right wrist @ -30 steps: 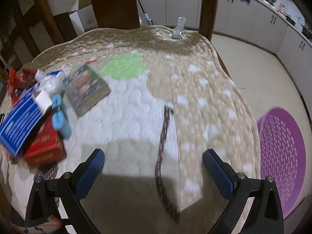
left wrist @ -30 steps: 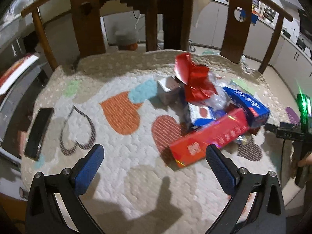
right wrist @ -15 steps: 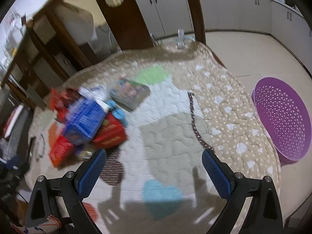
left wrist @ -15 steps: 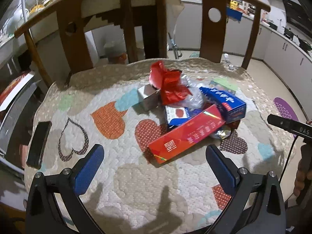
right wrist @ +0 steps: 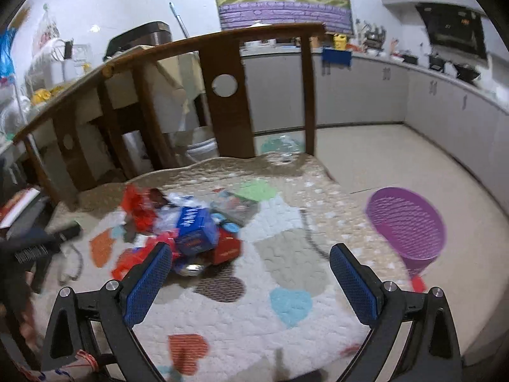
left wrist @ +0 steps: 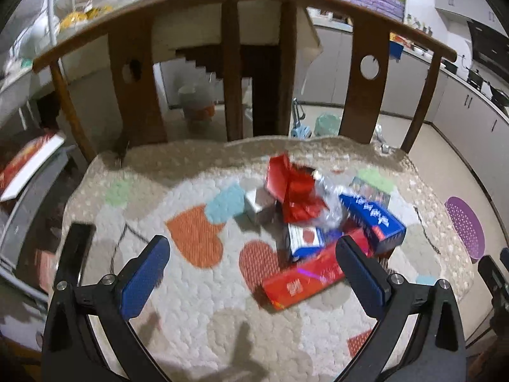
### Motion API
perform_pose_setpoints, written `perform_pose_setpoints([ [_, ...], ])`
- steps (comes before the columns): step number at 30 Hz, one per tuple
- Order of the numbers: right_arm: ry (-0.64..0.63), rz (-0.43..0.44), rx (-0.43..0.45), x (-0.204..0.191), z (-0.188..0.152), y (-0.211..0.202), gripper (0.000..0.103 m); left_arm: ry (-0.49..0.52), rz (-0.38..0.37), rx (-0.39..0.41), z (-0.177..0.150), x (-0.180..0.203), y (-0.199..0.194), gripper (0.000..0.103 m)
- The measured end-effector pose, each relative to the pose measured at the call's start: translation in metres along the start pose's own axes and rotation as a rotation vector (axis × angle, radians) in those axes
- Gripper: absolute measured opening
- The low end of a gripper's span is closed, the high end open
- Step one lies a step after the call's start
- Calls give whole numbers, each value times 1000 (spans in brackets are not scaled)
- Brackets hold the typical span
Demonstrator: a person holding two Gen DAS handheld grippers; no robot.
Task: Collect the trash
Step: 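Grasp the red box with the left tool while the right tool grasps the blue box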
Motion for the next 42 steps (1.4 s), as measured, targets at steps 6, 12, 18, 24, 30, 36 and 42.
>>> perform_pose_setpoints([
  [6, -7, -60, 85, 21, 3, -12, 103, -42, -50, -29, 1, 5, 11, 103],
  [12, -206, 15, 21, 3, 10, 2, 103, -140, -60, -82, -18, 5, 28, 103],
  [18, -272, 138, -106, -14, -1, 27, 100, -119, -11, -110, -34, 3, 25, 103],
  [24, -210, 185, -170, -26, -2, 41, 100, -15, 36, -77, -36, -3, 16, 103],
  [30, -135, 187, -200, -29, 0, 40, 97, 28, -13, -103, -39, -11, 26, 103],
  [36, -112, 229, -256, -40, 6, 42, 84, 112, -102, -122, -43, -11, 43, 103],
  [42, -148, 361, -345, -68, 22, 67, 80, 173, -205, -145, -46, 7, 66, 98],
])
Point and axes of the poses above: each gripper's, at about its wrist camera, not at the fingertips, and y roughly the way its jaws point, x to its right, z to its top, the point moved 8 cm from there along y, roughly the way its jaws point, and after that the axes turned 14 degrees about -x, right-handed, at the moved point
